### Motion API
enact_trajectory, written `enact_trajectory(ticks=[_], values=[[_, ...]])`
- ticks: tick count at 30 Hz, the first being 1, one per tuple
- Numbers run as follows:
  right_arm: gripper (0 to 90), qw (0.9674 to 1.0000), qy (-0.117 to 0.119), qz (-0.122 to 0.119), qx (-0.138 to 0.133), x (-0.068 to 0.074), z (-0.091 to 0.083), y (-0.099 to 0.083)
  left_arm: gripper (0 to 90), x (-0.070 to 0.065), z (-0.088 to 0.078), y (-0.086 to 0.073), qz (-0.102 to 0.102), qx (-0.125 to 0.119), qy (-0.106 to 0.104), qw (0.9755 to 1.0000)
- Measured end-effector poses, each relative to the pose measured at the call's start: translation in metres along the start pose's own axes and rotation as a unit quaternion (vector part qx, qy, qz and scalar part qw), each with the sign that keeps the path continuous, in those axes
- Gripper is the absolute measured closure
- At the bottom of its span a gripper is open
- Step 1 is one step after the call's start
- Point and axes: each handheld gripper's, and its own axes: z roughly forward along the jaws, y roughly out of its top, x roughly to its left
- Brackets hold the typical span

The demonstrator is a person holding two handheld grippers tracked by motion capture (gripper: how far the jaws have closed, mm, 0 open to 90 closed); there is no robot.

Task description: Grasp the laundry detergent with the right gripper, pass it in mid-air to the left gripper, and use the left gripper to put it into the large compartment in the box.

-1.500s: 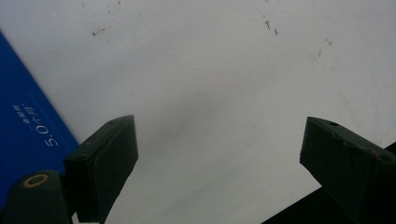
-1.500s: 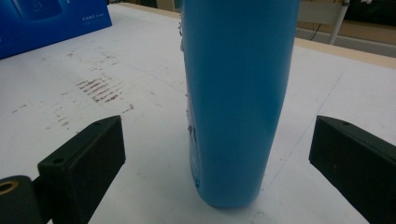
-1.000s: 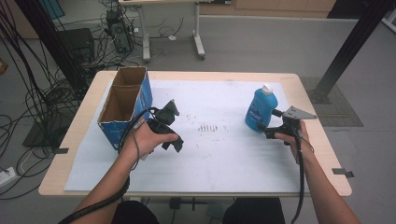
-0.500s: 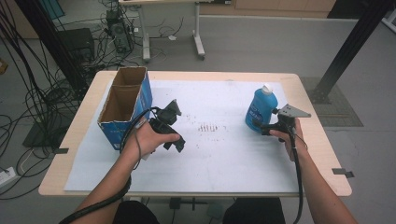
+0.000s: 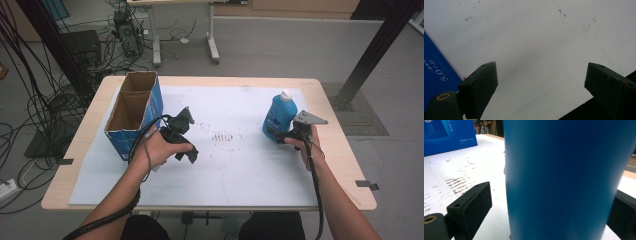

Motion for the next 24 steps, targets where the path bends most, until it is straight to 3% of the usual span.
enact_trajectory(ticks=[24], values=[[4.4,0.9999,0.002,0.01,-0.006,0.0003,-0.0013,0.0022,12.1,-0.0026,-0.0012,-0.0001,0.002,0.002,0.0,1.0]])
